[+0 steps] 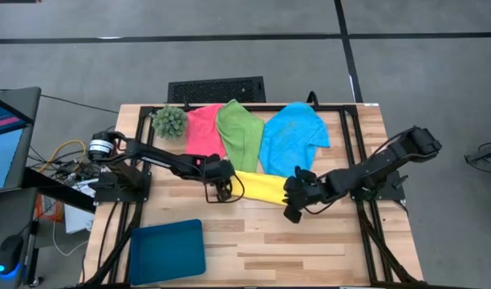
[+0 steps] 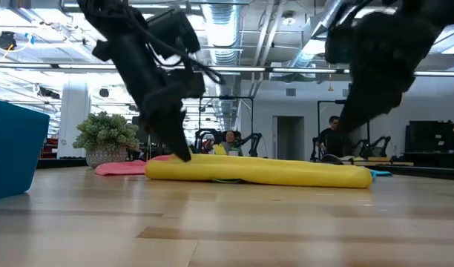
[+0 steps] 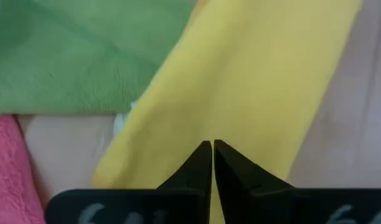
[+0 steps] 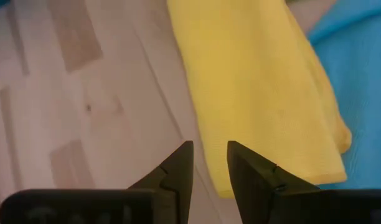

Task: Fold microfiber towels
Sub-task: Fold the yellow microfiber towel

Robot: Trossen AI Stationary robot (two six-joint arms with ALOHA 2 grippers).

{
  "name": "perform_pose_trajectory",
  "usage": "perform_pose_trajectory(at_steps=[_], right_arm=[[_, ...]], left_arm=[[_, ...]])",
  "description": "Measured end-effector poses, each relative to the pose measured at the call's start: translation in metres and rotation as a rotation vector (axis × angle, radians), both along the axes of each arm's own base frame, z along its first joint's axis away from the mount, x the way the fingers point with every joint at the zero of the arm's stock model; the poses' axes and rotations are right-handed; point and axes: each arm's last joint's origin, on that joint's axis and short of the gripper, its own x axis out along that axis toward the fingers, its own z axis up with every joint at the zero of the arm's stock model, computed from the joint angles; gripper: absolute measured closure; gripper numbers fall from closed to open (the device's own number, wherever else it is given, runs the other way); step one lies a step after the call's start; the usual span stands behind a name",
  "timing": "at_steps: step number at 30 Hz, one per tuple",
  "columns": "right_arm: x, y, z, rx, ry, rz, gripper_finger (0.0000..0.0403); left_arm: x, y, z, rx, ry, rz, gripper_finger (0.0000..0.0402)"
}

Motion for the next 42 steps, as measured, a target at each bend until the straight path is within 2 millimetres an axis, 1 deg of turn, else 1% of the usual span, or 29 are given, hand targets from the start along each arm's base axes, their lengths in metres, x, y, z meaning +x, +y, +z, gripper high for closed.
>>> perform_pose_trajectory(at_steps=[4, 7, 10, 12, 14, 17, 21, 24, 27, 31, 38, 42], right_arm=[[-0.004, 0.008, -0.004, -0.057, 0.021, 0.053, 0.0280], [-0.002, 0.013, -0.016, -0.082, 0.067, 0.072, 0.0279], [0.001, 0.016, -0.028, -0.095, 0.103, 0.070, 0.0280], [0.002, 0.017, -0.036, -0.095, 0.126, 0.054, 0.0279], [0.003, 0.017, -0.039, -0.092, 0.133, 0.043, 0.0280], [0.003, 0.019, -0.039, -0.085, 0.124, 0.040, 0.0280], [0.003, 0.019, -0.039, -0.071, 0.124, 0.040, 0.0280], [0.004, 0.020, -0.038, -0.053, 0.117, 0.042, 0.0280], [0.004, 0.021, -0.038, -0.036, 0.112, 0.031, 0.0280], [0.005, 0.022, -0.037, -0.010, 0.108, 0.034, 0.0280], [0.006, 0.023, -0.035, -0.001, 0.089, 0.037, 0.0280], [0.003, 0.025, -0.025, 0.014, 0.054, 0.049, 0.0281]], left_arm=[[-0.001, 0.000, 0.013, -0.009, -0.063, 0.013, 0.0394], [0.001, -0.002, 0.020, -0.022, -0.120, 0.022, 0.0394], [0.010, -0.008, 0.027, -0.028, -0.234, -0.014, 0.0394], [0.019, -0.012, 0.029, -0.010, -0.328, -0.026, 0.0394], [0.024, -0.013, 0.026, 0.012, -0.364, -0.028, 0.0394], [0.032, -0.008, 0.019, 0.026, -0.403, -0.028, 0.0395], [0.039, 0.001, -0.004, -0.007, -0.370, -0.029, 0.0400], [0.048, 0.008, -0.014, -0.023, -0.352, -0.026, 0.0401], [0.058, 0.012, -0.019, -0.020, -0.346, -0.030, 0.0401], [0.070, 0.017, -0.019, -0.005, -0.347, -0.036, 0.0401], [0.081, 0.020, -0.036, 0.005, -0.242, -0.065, 0.0401], [0.084, 0.020, -0.044, -0.003, -0.208, -0.059, 0.0401]])
